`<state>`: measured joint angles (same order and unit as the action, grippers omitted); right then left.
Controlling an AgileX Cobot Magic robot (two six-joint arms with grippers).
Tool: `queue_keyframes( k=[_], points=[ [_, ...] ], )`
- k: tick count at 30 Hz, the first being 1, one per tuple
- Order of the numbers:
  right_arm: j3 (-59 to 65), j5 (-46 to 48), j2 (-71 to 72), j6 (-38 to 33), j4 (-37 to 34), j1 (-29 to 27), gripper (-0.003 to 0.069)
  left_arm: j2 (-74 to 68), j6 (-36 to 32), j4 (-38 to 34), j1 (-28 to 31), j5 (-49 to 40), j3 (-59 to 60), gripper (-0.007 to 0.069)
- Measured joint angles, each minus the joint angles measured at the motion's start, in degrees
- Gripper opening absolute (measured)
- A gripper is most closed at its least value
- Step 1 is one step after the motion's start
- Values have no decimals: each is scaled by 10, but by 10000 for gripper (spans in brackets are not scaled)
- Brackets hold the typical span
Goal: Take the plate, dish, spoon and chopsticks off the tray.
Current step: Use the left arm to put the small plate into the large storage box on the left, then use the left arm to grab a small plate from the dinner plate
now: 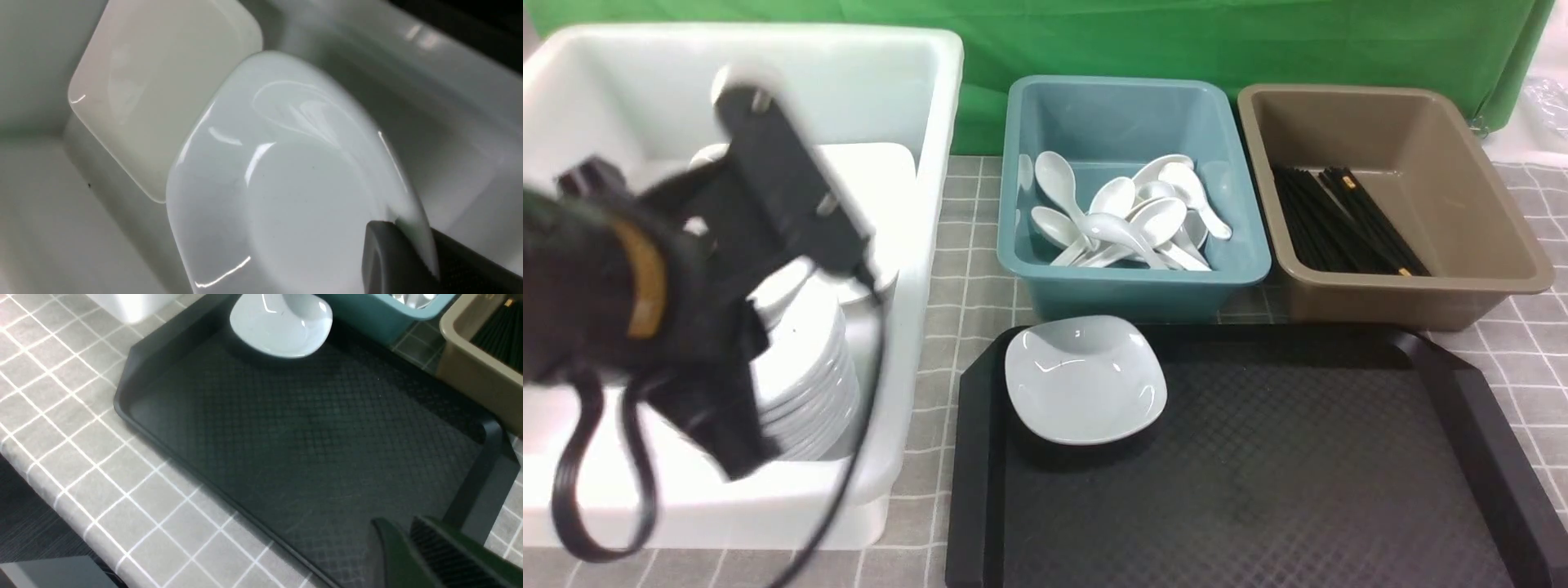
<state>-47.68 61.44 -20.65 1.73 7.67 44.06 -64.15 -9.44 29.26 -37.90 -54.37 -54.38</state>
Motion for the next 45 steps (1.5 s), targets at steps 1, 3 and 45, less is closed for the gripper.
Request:
queue_keyframes(
  k=[1,3,45],
  points=[
    [0,-1,0,0,0,0,111,1,-14,-7,20,23,12,29],
    [0,-1,0,2,0,0,111,0,-23,-13,42,55,27,29],
    [0,46,0,109,70,0,133,-313,1,-238,-120,43,-241,67]
  ],
)
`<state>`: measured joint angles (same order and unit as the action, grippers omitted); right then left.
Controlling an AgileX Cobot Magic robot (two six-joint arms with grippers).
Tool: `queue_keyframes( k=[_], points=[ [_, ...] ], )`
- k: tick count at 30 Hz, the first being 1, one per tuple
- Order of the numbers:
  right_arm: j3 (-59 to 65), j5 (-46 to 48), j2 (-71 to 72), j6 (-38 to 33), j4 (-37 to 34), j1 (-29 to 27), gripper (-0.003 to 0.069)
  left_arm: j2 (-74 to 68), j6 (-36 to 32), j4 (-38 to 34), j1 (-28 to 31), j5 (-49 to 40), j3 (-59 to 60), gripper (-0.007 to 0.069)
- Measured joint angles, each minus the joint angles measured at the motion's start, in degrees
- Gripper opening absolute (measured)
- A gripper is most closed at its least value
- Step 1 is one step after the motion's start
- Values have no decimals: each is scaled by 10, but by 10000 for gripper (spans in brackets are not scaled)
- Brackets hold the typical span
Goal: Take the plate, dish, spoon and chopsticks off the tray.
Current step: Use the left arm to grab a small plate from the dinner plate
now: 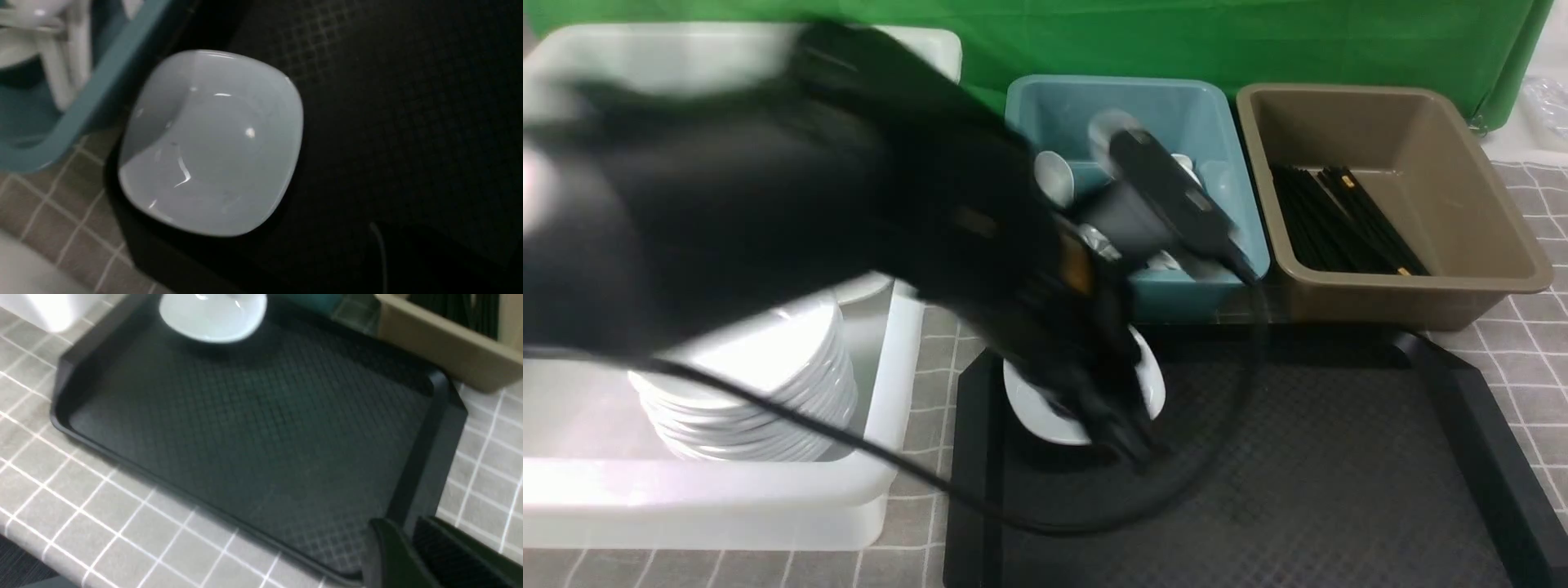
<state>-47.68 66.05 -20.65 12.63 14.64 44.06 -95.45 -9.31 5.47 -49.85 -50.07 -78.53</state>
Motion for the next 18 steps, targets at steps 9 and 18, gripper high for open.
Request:
queue_keyframes(
  k=[9,18],
  points=[
    [0,8,0,3,0,0,136,-208,114,28,-5,12,-147,414],
    [0,8,0,0,0,0,144,-290,166,90,3,10,-196,428]
  ],
)
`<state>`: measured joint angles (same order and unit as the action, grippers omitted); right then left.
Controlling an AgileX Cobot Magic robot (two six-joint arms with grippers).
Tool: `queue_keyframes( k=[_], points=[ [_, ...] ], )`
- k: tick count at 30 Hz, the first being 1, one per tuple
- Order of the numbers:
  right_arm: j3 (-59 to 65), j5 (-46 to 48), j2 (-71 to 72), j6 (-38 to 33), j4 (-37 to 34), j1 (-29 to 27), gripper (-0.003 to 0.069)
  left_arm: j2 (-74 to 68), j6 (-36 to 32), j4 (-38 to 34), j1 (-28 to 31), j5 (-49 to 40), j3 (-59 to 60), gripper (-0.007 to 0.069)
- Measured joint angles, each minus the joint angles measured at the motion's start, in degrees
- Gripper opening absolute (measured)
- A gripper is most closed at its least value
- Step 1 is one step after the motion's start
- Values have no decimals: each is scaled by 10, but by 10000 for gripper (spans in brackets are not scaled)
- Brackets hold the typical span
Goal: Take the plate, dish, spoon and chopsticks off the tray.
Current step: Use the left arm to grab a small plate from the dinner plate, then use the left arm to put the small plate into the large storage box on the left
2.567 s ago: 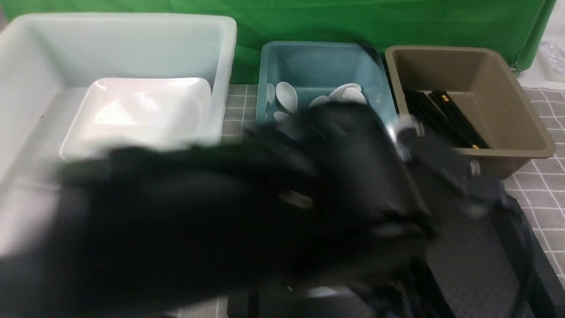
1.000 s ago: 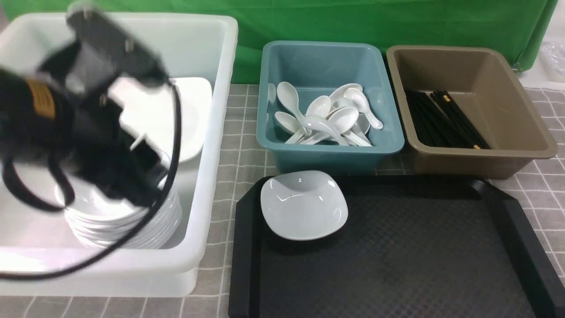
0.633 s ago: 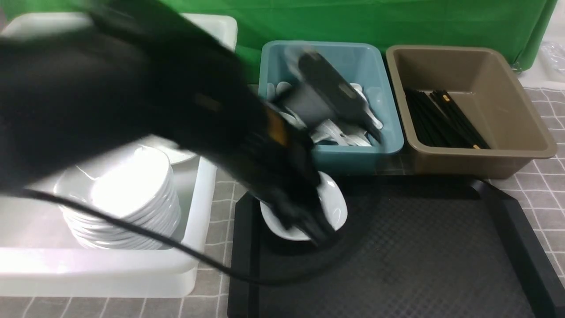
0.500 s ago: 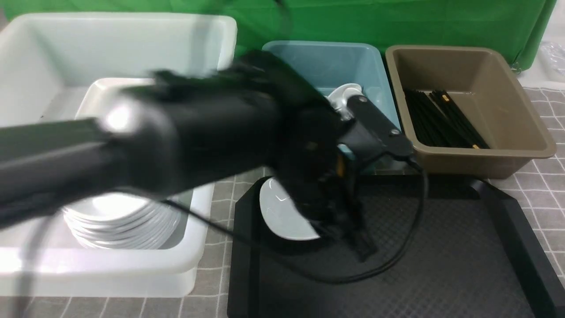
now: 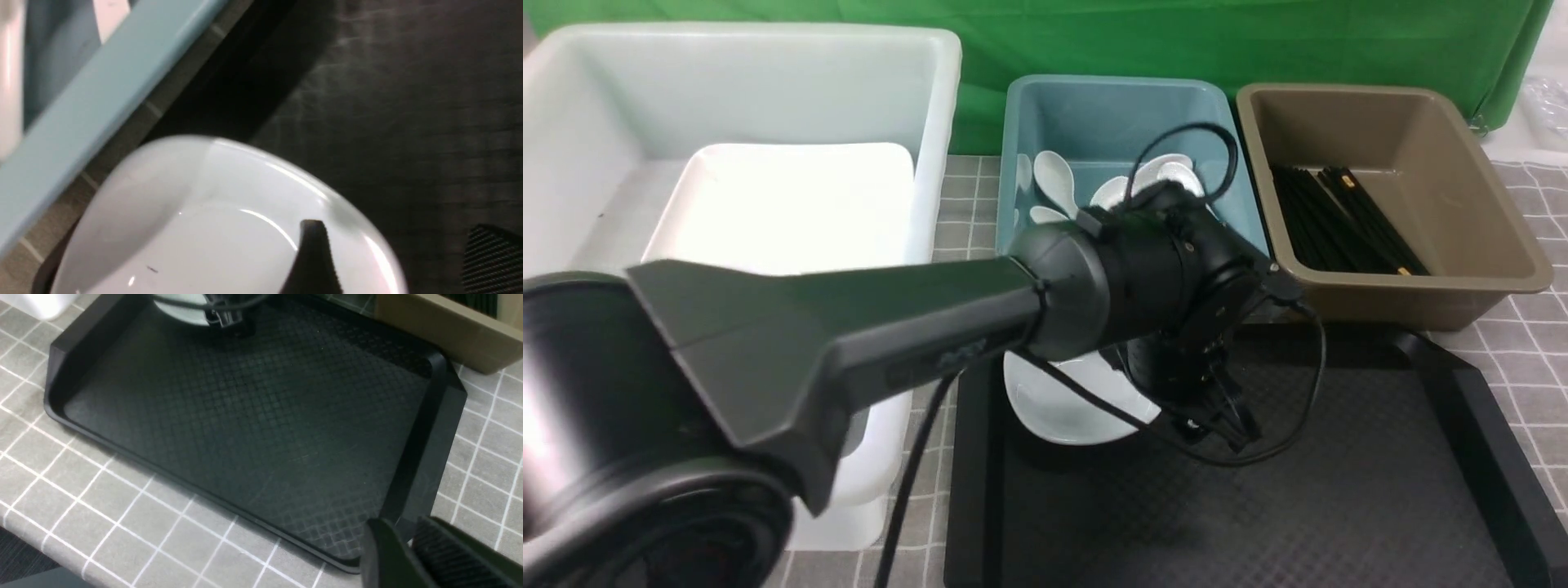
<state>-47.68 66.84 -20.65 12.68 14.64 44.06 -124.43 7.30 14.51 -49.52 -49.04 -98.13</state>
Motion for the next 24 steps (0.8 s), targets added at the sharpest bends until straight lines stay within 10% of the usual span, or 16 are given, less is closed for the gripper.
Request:
queue_keyframes(
  k=[16,24],
  points=[
    [0,0,0,-4,0,0,144,-11,-7,-4,11,-31,-5,154],
    [0,0,0,-4,0,0,150,122,-47,-33,-79,-131,-4,30]
  ],
)
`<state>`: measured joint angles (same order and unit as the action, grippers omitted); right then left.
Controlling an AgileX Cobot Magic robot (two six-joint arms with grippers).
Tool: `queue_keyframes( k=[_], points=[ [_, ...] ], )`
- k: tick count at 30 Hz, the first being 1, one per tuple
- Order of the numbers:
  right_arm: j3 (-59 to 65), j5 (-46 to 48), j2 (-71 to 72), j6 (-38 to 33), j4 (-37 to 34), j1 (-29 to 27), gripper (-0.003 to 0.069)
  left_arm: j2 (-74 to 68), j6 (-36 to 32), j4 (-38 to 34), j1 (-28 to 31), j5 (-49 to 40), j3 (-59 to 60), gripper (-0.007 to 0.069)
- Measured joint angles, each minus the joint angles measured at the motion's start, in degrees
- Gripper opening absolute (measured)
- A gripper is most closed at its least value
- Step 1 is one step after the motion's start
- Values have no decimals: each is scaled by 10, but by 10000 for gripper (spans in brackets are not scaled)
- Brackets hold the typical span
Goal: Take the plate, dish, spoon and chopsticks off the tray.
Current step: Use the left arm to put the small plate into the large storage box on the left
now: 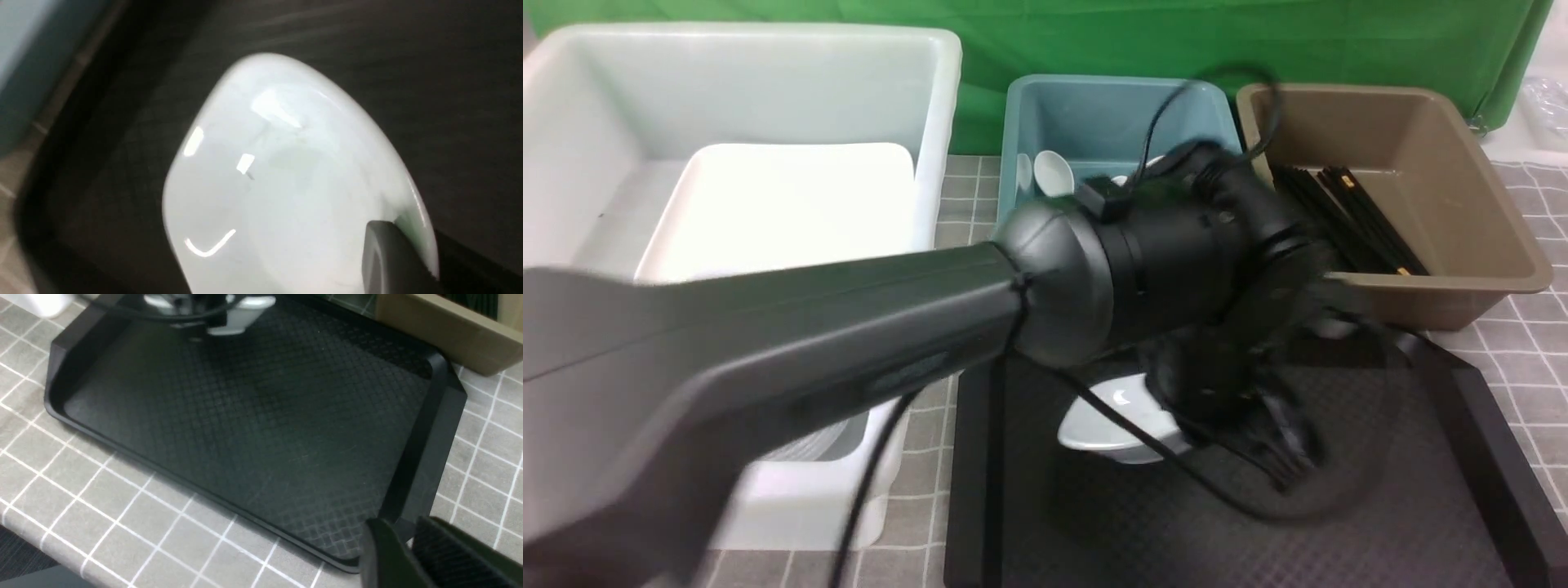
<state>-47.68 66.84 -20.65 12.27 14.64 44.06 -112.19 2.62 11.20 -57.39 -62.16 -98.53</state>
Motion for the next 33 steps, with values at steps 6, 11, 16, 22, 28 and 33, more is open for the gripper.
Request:
queue_keyframes(
  k=[6,11,16,22,28,33],
  points=[
    [0,0,0,5,0,0,153,152,-13,74,-48,-35,25,29],
    [0,-13,0,15,-8,0,154,329,-59,121,-2,-37,163,29],
    [0,-60,0,16,-30,0,154,460,-156,149,120,7,316,29],
    [0,-103,0,15,-43,0,154,510,-343,53,290,132,441,29],
    [0,-103,0,15,-45,0,154,454,-421,0,396,169,475,29],
    [0,-103,0,12,-63,0,154,417,-452,-6,410,219,476,55]
  ],
)
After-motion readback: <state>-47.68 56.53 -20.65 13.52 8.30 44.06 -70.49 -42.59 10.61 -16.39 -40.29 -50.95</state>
